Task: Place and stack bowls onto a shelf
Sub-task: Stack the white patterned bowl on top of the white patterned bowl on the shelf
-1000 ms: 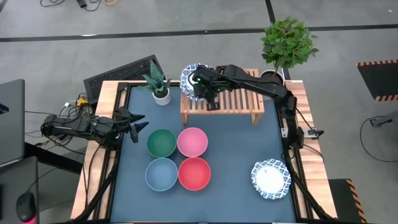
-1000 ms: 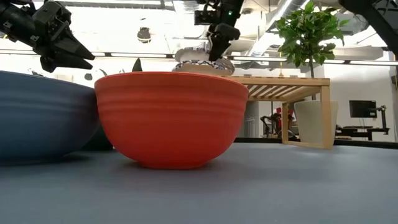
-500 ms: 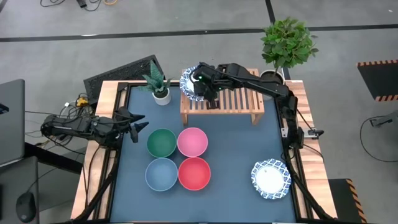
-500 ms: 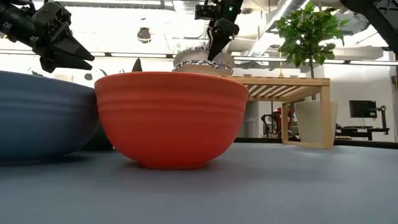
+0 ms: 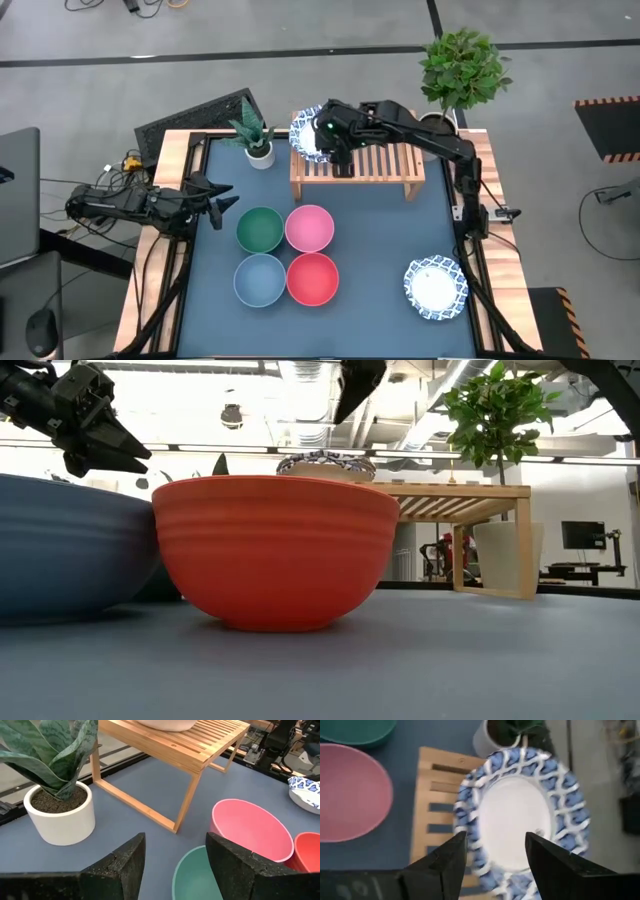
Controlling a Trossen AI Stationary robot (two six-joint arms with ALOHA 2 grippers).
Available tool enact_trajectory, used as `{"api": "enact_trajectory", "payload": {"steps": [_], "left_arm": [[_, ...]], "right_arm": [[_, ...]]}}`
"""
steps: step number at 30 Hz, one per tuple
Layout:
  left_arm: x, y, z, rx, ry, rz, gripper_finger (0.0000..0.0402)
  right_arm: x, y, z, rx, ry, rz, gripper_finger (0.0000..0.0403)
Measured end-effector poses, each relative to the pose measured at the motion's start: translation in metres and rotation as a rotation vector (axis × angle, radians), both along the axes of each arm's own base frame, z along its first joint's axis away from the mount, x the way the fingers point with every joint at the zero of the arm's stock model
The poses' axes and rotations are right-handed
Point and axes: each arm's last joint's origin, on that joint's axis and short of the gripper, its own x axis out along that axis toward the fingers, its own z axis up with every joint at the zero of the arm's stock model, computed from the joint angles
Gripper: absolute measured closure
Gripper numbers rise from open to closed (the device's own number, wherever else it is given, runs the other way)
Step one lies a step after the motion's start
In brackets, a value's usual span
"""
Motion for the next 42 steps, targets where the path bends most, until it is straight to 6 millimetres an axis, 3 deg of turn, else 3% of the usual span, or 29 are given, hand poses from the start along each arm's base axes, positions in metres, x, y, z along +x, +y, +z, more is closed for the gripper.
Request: {"api": "enact_trajectory", "payload": {"steps": [6,9,11,15,19,25,29,35,42], "left_arm": [[0.000,0.000,0.000,0.000,-0.001,0.000,0.0209],[0.000,0.000,0.000,0.000,0.000,0.000,0.0209],[0.000,0.000,0.000,0.000,-0.001,0.000,0.0209],[0.000,0.000,0.000,-0.001,-0.001,0.000,0.0209],[0.000,0.000,0.000,-0.001,-0.001,0.000,0.0209],[0.000,0.000,0.000,-0.004,-0.003,0.001,0.0209],[0.000,0.000,0.000,-0.018,-0.010,0.006,0.0209],[0.000,0.000,0.000,-0.020,-0.011,0.006,0.0209],[0.000,0.000,0.000,-0.023,-0.013,0.007,0.0209]], "right_arm": [[-0.022,0.041,0.003,0.246,0.058,-0.211,0.0178],[-0.021,0.071,-0.003,0.369,0.026,-0.396,0.0179],[-0.023,0.099,-0.007,0.413,0.037,-0.413,0.0179],[-0.031,0.160,-0.024,0.430,0.112,-0.379,0.0179],[-0.045,0.212,-0.049,0.418,0.166,-0.456,0.0179],[-0.076,0.269,-0.094,0.384,0.256,-0.619,0.0179],[-0.094,0.288,-0.124,0.379,0.353,-0.741,0.0179],[-0.117,0.302,-0.156,0.356,0.498,-0.858,0.0179],[-0.119,0.305,-0.184,0.445,0.554,-0.858,0.0179]]}}
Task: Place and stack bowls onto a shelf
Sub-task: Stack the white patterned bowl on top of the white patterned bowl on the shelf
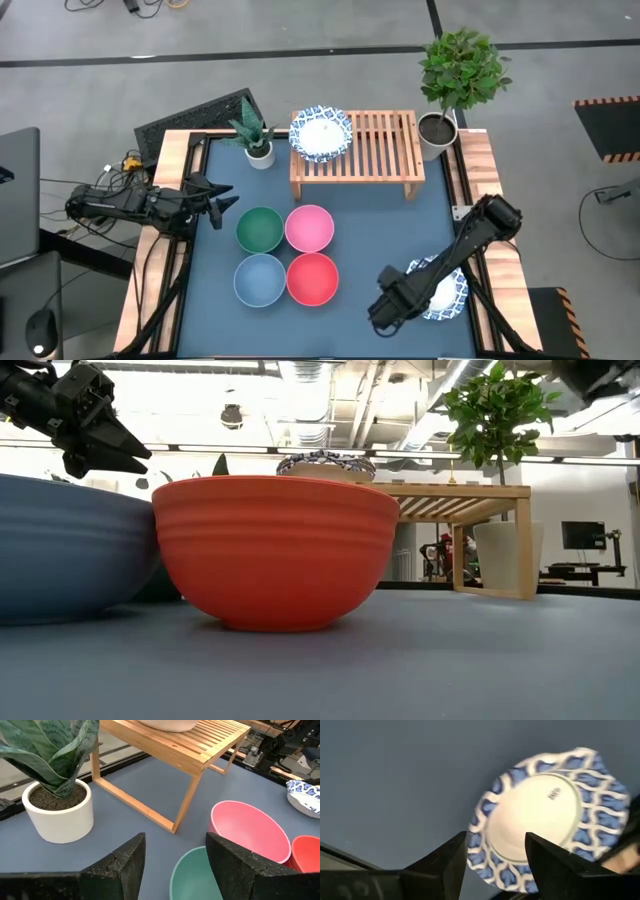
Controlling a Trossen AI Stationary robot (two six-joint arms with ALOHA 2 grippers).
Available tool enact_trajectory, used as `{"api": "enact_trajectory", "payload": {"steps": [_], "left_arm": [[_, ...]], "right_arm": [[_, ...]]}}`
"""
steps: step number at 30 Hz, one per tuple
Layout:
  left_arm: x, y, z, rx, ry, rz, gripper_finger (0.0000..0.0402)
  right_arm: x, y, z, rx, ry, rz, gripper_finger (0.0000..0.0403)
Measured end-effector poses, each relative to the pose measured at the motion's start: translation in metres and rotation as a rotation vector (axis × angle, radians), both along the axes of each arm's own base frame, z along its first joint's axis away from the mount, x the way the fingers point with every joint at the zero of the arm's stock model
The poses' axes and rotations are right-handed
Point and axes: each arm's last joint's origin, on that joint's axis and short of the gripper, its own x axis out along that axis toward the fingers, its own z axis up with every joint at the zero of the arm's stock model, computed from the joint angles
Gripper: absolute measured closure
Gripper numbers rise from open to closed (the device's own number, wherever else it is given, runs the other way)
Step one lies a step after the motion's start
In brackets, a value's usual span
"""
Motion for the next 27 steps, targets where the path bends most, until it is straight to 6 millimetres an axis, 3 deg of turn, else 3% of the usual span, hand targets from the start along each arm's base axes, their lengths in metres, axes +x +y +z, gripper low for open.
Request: {"api": "enact_trajectory", "payload": {"steps": [20,24,27], "left_arm": [[0.000,0.000,0.000,-0.009,-0.005,0.004,0.0209],[0.000,0.000,0.000,-0.009,-0.005,0.004,0.0209],[0.000,0.000,0.000,-0.009,-0.005,0.004,0.0209]], "right_arm": [[-0.022,0.006,-0.056,0.050,-0.010,-0.031,0.0186],[-0.026,0.005,-0.059,0.033,0.004,-0.025,0.0222],[-0.025,0.006,-0.059,0.039,0.002,-0.021,0.0283]]}}
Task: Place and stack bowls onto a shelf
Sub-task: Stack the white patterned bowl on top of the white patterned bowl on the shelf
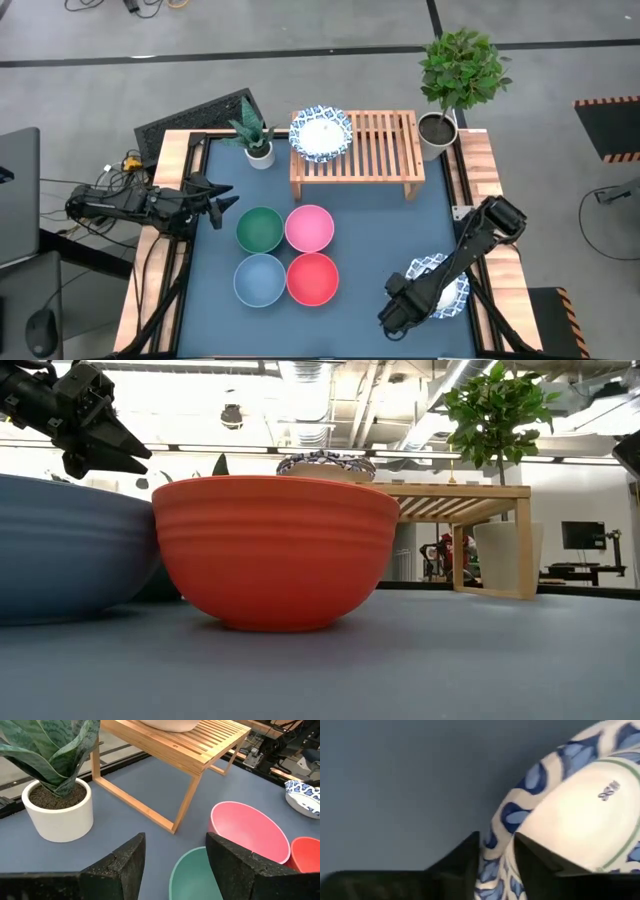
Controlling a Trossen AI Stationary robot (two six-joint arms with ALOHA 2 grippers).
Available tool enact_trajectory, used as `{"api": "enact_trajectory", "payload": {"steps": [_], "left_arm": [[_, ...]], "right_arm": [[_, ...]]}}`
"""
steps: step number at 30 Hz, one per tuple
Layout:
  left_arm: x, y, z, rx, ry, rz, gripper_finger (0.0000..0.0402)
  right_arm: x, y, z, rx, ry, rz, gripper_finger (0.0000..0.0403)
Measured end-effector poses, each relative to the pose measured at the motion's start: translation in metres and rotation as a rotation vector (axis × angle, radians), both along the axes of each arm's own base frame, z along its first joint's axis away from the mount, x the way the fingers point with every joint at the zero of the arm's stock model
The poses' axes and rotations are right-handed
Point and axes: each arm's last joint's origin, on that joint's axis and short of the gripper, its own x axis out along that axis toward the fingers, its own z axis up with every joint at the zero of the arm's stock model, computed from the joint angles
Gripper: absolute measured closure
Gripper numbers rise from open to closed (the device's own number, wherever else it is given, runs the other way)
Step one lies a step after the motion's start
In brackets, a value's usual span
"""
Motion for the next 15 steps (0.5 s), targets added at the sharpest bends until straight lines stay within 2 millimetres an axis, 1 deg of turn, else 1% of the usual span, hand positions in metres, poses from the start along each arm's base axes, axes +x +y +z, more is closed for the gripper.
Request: {"api": "enact_trajectory", "payload": {"steps": [3,4,7,9,13,15], "left_arm": [[0.000,0.000,0.000,0.000,0.000,0.000,0.0209],[0.000,0.000,0.000,0.000,0.000,0.000,0.0209],[0.000,0.000,0.000,0.000,0.000,0.000,0.0209],[0.000,0.000,0.000,0.000,0.000,0.000,0.0209],[0.000,0.000,0.000,-0.005,-0.003,0.002,0.0209],[0.000,0.000,0.000,-0.007,-0.004,0.002,0.0209]], "right_arm": [[0.001,-0.001,0.000,0.011,0.008,0.015,0.0361],[0.001,-0.002,0.001,0.018,0.012,0.016,0.0378],[0.007,-0.003,0.004,0.046,0.010,0.037,0.0380],[0.014,-0.002,0.012,0.082,-0.029,0.090,0.0380],[0.034,-0.005,0.034,0.125,-0.115,0.214,0.0381],[0.046,-0.010,0.051,0.125,-0.169,0.281,0.0381]]}}
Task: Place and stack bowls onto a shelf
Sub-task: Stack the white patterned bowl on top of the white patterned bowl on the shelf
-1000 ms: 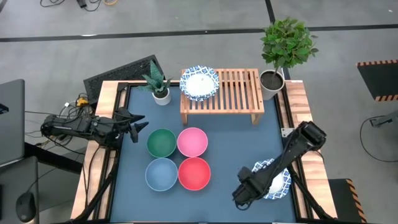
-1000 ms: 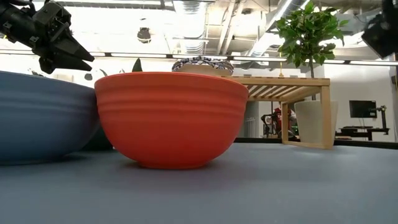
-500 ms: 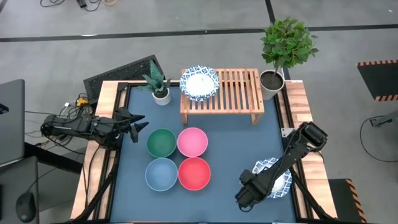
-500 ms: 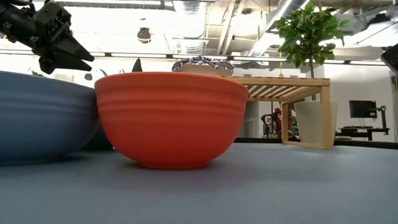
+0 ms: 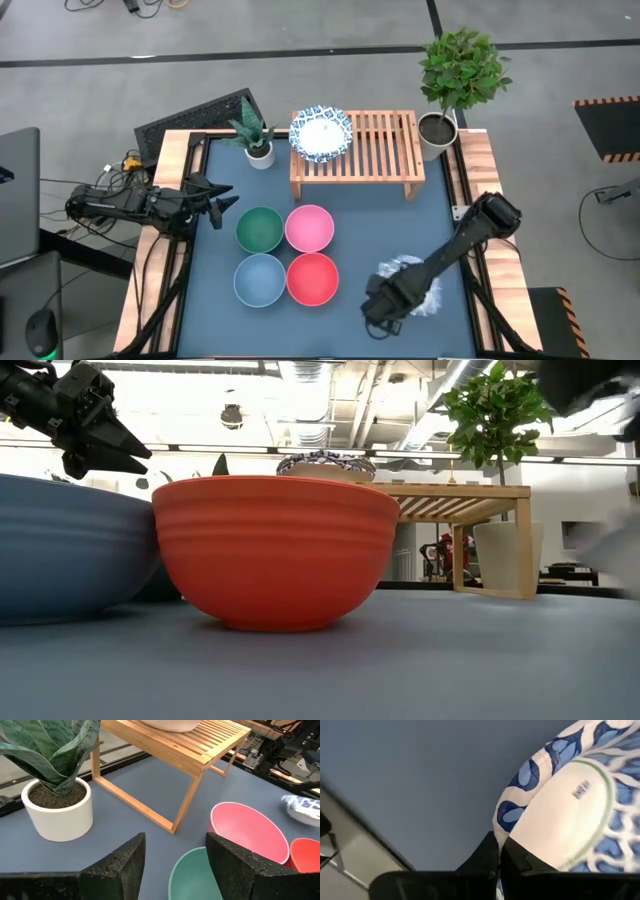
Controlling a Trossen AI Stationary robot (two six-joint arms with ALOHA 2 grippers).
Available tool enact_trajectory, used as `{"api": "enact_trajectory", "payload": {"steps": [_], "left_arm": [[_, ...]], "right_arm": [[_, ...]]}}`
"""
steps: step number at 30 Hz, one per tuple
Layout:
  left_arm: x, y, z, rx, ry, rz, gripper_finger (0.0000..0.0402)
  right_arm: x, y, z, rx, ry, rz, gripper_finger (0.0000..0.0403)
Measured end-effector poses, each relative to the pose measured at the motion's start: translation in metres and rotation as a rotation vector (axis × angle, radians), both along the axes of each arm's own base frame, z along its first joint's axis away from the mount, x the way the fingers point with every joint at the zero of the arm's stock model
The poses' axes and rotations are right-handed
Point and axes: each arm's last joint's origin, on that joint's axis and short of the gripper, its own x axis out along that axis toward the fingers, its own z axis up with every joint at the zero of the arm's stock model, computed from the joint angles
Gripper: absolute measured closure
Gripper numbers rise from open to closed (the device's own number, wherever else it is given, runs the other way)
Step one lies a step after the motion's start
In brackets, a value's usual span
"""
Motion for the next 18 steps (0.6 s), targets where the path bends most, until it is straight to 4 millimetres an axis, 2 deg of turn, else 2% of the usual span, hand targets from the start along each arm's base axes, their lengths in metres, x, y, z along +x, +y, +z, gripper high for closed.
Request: {"api": "enact_trajectory", "payload": {"steps": [4,9,15,18], "left_arm": [[0.000,0.000,0.000,0.000,0.000,0.000,0.0209],[0.000,0.000,0.000,0.000,0.000,0.000,0.0209],[-0.001,0.000,-0.002,0.003,0.019,0.000,0.0209],[-0.001,0.000,-0.002,0.007,0.025,-0.001,0.0209]], "right_arm": [[0.023,-0.014,0.039,-0.030,-0.141,0.156,0.0381],[0.043,-0.037,0.103,-0.083,-0.308,0.327,0.0381],[0.048,-0.074,0.178,-0.164,-0.514,0.433,0.0381],[0.047,-0.095,0.212,-0.283,-0.639,0.532,0.0381]]}}
